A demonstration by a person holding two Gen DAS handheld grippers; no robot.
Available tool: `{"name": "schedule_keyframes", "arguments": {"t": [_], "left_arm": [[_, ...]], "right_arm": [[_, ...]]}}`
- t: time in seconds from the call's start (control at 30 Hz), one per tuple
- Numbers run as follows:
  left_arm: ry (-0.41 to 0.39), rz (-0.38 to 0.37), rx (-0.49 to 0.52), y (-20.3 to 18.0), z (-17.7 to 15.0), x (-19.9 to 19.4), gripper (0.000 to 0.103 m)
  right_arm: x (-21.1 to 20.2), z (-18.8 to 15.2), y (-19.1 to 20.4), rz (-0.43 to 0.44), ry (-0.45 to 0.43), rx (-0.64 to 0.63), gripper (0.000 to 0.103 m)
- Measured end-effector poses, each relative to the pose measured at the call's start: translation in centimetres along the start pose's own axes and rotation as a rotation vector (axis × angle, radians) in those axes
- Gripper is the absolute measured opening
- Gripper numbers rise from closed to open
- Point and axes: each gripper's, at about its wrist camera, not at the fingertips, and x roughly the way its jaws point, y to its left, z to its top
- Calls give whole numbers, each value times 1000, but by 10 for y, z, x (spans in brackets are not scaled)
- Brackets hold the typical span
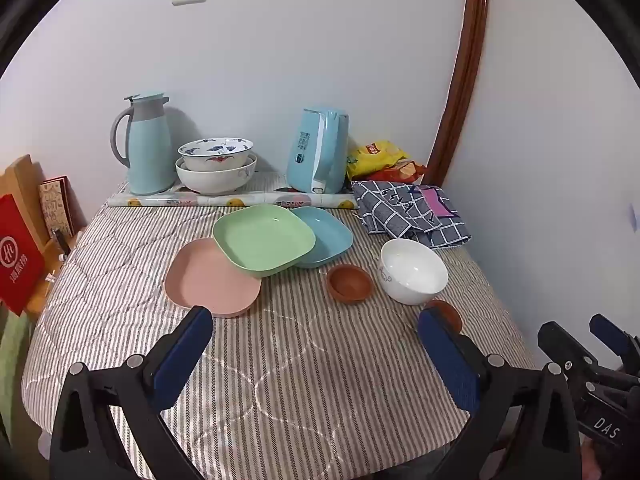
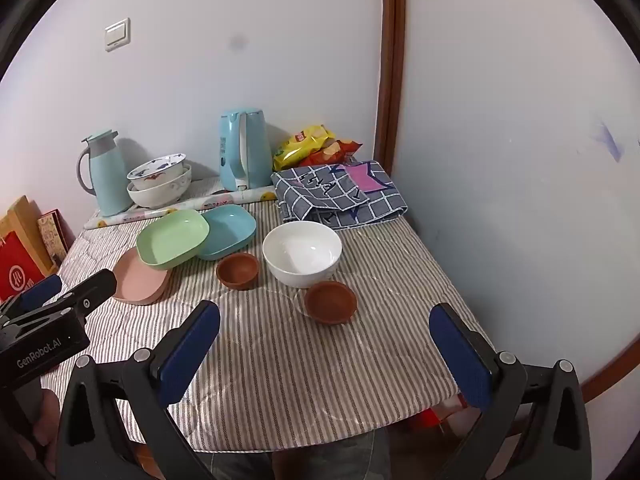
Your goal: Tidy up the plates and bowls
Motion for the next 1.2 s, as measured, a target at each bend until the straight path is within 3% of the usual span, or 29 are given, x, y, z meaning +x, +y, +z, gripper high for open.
{"name": "schedule_keyframes", "arguments": {"t": [1.2], "left_arm": [[-27, 8, -12, 4, -4, -14, 103]], "right_arm": [[-21, 1, 4, 15, -33, 4, 103]]}}
